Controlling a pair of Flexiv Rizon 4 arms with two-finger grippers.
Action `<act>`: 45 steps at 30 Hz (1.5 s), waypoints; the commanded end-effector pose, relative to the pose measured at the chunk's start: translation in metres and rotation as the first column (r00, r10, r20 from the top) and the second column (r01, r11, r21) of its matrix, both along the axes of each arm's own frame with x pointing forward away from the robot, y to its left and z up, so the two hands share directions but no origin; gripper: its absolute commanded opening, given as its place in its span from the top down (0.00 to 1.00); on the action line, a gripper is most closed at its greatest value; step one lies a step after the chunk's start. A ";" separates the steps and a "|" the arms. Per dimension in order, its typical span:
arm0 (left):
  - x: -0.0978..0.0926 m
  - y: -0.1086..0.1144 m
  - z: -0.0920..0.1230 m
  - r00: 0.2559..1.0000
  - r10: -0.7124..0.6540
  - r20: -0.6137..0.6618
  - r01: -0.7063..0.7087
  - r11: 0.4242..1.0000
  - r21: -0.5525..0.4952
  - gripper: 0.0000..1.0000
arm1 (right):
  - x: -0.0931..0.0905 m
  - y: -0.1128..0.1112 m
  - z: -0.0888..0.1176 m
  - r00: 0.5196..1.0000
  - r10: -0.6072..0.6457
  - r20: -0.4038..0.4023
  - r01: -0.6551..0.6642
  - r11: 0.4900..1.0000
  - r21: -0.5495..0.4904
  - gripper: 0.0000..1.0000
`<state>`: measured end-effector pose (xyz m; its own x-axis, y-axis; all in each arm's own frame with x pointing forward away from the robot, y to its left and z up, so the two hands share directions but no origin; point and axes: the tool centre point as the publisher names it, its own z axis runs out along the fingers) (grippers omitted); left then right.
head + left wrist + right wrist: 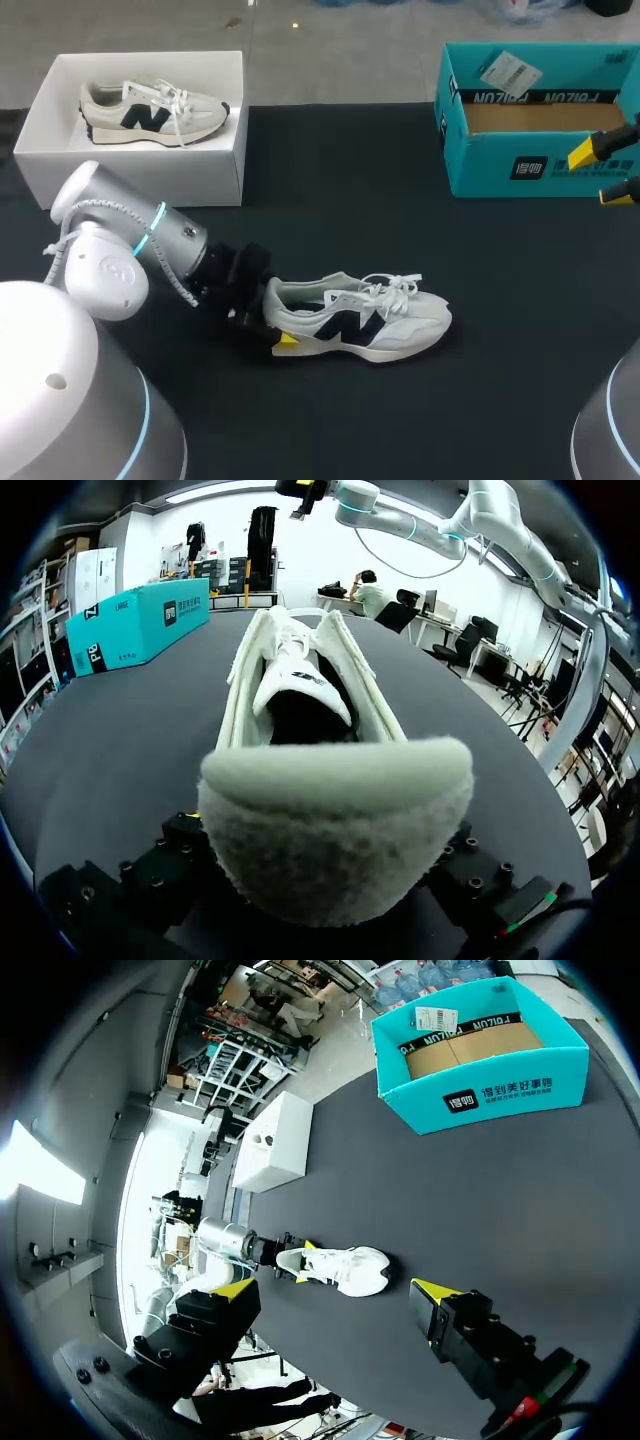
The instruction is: Take the shoe out of the shoebox, open the shoe tongue, remove and reinsert the insole, then place the shoe into the shoebox
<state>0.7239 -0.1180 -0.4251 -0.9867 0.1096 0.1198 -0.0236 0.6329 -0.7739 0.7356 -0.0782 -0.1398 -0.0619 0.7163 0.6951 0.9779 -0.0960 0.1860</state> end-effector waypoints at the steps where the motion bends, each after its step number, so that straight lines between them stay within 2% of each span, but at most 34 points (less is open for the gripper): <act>1: 0.003 -0.005 -0.009 1.000 0.000 -0.001 0.000 1.000 0.005 1.00 | -0.031 0.043 -0.013 0.995 -0.089 0.052 0.090 0.995 -0.030 0.00; 6: 0.003 -0.005 -0.009 1.000 0.000 -0.001 0.000 1.000 0.005 1.00 | -0.058 0.083 -0.040 0.989 -0.131 0.066 0.137 0.986 -0.099 0.00; 9: 0.003 -0.005 -0.009 1.000 0.000 -0.001 0.000 1.000 0.005 1.00 | -0.075 0.104 -0.052 0.986 -0.165 0.034 0.167 0.984 -0.057 0.00; 11: 0.003 -0.005 -0.009 1.000 0.000 -0.001 0.000 1.000 0.005 1.00 | -0.085 0.118 -0.059 0.987 -0.160 0.032 0.163 0.983 -0.085 0.00; 13: 0.003 -0.005 -0.009 1.000 0.000 -0.001 0.000 1.000 0.005 1.00 | -0.094 0.131 -0.066 0.986 -0.164 0.000 0.163 0.983 -0.084 0.00; 17: 0.003 -0.005 -0.009 1.000 0.000 -0.001 0.000 1.000 0.005 1.00 | -0.107 0.150 -0.083 0.982 -0.152 -0.113 0.144 0.987 -0.075 0.00; 37: 0.003 -0.005 -0.009 1.000 0.000 -0.001 0.000 1.000 0.005 1.00 | -0.107 0.150 -0.083 0.982 -0.152 -0.113 0.144 0.987 -0.075 0.00; 40: 0.003 -0.005 -0.009 1.000 0.000 -0.001 0.000 1.000 0.005 1.00 | -0.111 0.179 -0.075 0.971 -0.227 -0.079 0.209 0.959 -0.191 0.00; 42: 0.003 -0.005 -0.009 1.000 0.000 -0.001 0.000 1.000 0.005 1.00 | -0.115 0.197 -0.070 0.966 -0.251 -0.057 0.233 0.947 -0.223 0.00; 45: 0.003 -0.005 -0.009 1.000 0.000 -0.001 0.000 1.000 0.005 1.00 | -0.118 0.223 -0.070 0.959 -0.282 -0.019 0.259 0.905 -0.337 0.00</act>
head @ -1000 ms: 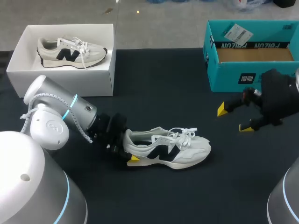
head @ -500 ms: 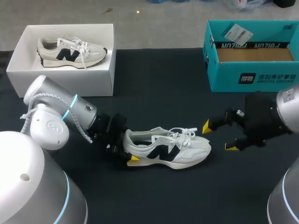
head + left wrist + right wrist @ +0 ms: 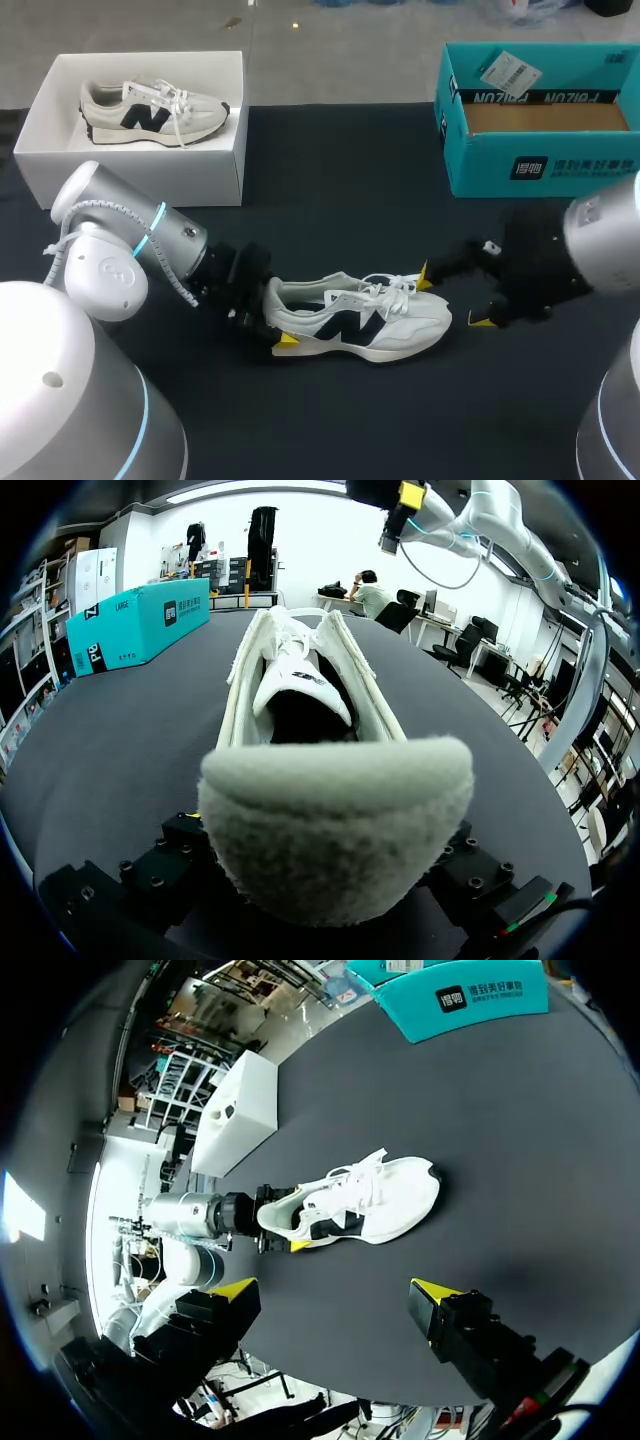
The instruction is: Take the shoe out of the shoebox, open the shoe tongue, remove and reinsert the insole, then place the shoe into the shoebox
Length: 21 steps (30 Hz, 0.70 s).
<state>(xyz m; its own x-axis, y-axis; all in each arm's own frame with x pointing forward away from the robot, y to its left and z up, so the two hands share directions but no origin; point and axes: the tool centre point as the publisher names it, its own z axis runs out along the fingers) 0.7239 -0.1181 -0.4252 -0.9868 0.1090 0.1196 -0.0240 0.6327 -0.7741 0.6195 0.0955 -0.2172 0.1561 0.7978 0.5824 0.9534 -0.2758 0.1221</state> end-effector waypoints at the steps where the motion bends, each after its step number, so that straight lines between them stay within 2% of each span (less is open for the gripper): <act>1: 0.003 -0.004 -0.009 1.000 -0.001 -0.001 0.001 1.000 0.006 1.00 | -0.003 0.058 0.007 0.998 -0.062 0.024 0.066 0.972 -0.227 0.00; 5: 0.003 -0.004 -0.009 1.000 -0.001 -0.001 0.001 1.000 0.006 1.00 | -0.003 0.085 0.001 0.998 -0.069 0.001 0.067 0.963 -0.261 0.00; 9: 0.003 -0.004 -0.009 1.000 -0.001 -0.001 0.001 1.000 0.006 1.00 | 0.002 0.112 -0.007 0.999 -0.019 -0.028 0.011 0.960 -0.279 0.00; 15: 0.003 -0.004 -0.009 1.000 -0.001 -0.001 0.001 1.000 0.006 1.00 | 0.013 0.140 -0.018 0.996 0.034 -0.084 -0.059 0.947 -0.316 0.00; 21: 0.003 -0.004 -0.009 1.000 -0.001 -0.001 0.001 1.000 0.006 1.00 | 0.018 0.165 -0.026 0.994 0.049 -0.101 -0.082 0.930 -0.358 0.00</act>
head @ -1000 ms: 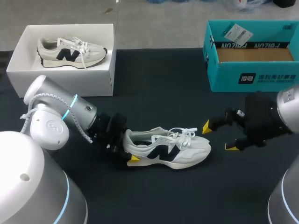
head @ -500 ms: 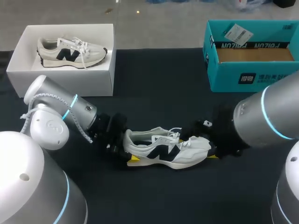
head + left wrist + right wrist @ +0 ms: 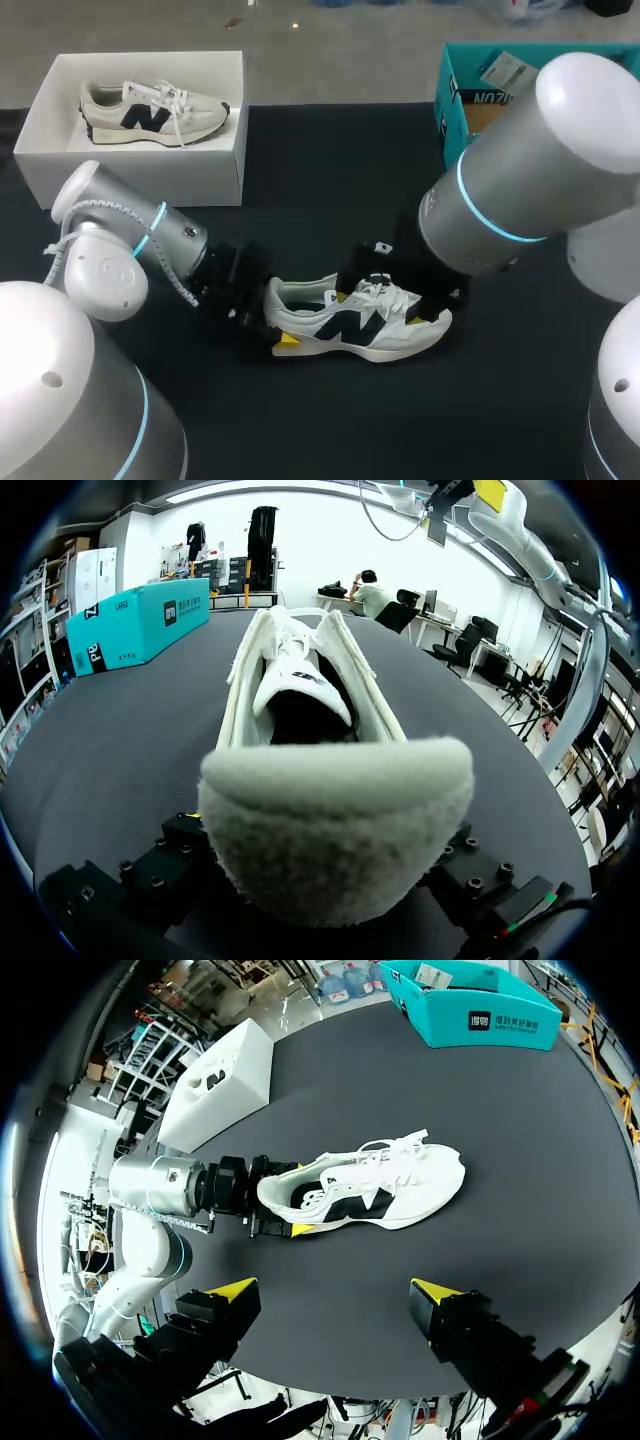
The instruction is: Take the shoe out of the shoebox, open the shoe tongue, remove and reinsert the insole, then place the shoe into the shoebox
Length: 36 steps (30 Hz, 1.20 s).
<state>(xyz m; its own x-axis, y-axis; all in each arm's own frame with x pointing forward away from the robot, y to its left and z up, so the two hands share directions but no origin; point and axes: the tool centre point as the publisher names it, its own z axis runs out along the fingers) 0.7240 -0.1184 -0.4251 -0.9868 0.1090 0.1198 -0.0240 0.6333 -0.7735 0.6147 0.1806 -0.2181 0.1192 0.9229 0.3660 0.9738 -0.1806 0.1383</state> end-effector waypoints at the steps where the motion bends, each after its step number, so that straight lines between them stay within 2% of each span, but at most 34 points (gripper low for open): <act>1: 0.003 -0.004 -0.009 1.000 0.000 -0.001 0.000 1.000 0.005 1.00 | 0.024 0.085 -0.027 0.999 0.002 -0.044 -0.008 0.991 -0.135 0.00; 7: 0.003 -0.004 -0.009 1.000 0.000 -0.001 0.000 1.000 0.005 1.00 | 0.023 0.110 -0.038 1.000 0.021 -0.020 -0.025 0.977 -0.212 0.00; 14: 0.003 -0.004 -0.009 1.000 0.000 -0.001 0.000 1.000 0.005 1.00 | 0.028 0.129 -0.064 0.997 0.064 -0.051 -0.077 0.939 -0.334 0.00; 34: 0.003 -0.004 -0.009 1.000 0.000 -0.001 0.000 1.000 0.005 1.00 | 0.030 0.128 -0.066 0.997 0.050 -0.063 -0.068 0.946 -0.316 0.00; 36: 0.003 -0.004 -0.009 1.000 0.000 -0.001 0.000 1.000 0.005 1.00 | 0.040 0.118 -0.066 0.998 0.019 -0.054 -0.035 0.948 -0.316 0.00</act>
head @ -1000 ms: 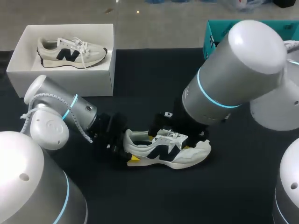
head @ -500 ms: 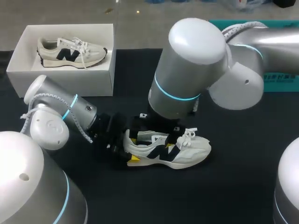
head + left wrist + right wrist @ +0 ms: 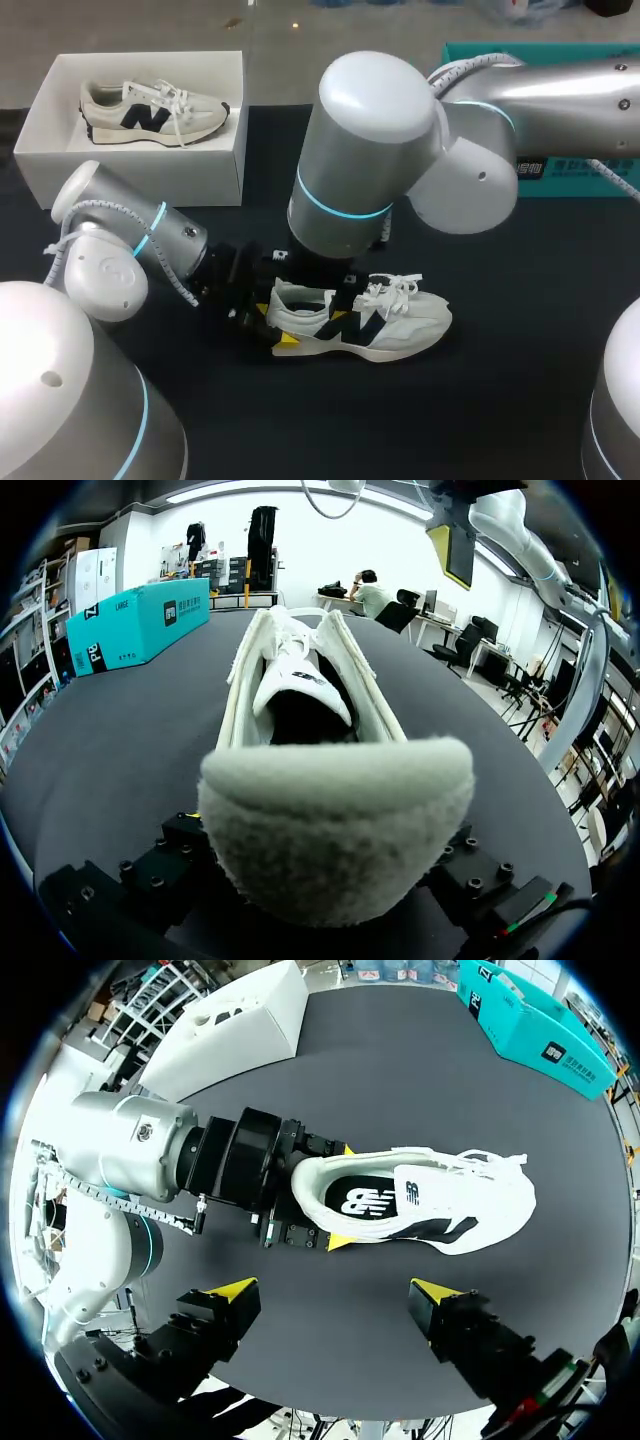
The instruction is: Take the shoe out of the shoebox, open the shoe tongue, remove and reinsert the insole, then place the shoe into the shoebox
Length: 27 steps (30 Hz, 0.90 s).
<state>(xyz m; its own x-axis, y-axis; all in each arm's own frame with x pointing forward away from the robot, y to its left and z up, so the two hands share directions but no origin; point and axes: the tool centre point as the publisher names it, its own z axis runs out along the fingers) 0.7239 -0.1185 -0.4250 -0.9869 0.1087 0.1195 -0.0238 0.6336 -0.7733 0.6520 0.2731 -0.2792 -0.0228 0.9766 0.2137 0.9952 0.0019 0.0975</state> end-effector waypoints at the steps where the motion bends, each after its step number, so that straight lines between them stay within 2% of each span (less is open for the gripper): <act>1: 0.003 -0.004 -0.009 1.000 -0.001 -0.002 0.001 1.000 0.005 1.00 | 0.007 0.020 -0.006 0.989 -0.135 0.064 0.144 0.971 -0.189 0.00; 6: 0.003 -0.004 -0.009 1.000 -0.001 -0.002 0.001 1.000 0.005 1.00 | 0.030 -0.003 -0.008 0.982 -0.163 0.100 0.183 0.955 -0.234 0.00; 13: 0.003 -0.004 -0.009 1.000 -0.001 -0.002 0.001 1.000 0.005 1.00 | 0.044 -0.027 -0.016 0.976 -0.170 0.135 0.201 0.943 -0.266 0.00; 17: 0.003 -0.004 -0.009 1.000 -0.001 -0.002 0.001 1.000 0.005 1.00 | 0.048 -0.032 -0.030 0.981 -0.139 0.135 0.173 0.940 -0.295 0.00; 23: 0.003 -0.004 -0.009 1.000 -0.001 -0.002 0.001 1.000 0.005 1.00 | 0.052 -0.036 -0.056 0.983 -0.113 0.144 0.162 0.902 -0.401 0.00; 27: 0.003 -0.004 -0.009 1.000 -0.001 -0.002 0.001 1.000 0.005 1.00 | 0.056 -0.041 -0.067 0.984 -0.123 0.131 0.168 0.892 -0.420 0.00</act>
<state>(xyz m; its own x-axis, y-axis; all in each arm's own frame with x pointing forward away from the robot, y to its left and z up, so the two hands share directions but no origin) 0.7238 -0.1186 -0.4250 -0.9869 0.1085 0.1193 -0.0238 0.6337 -0.7732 0.7092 0.2209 -0.3326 -0.0362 0.9967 -0.0732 0.9806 0.0496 0.1899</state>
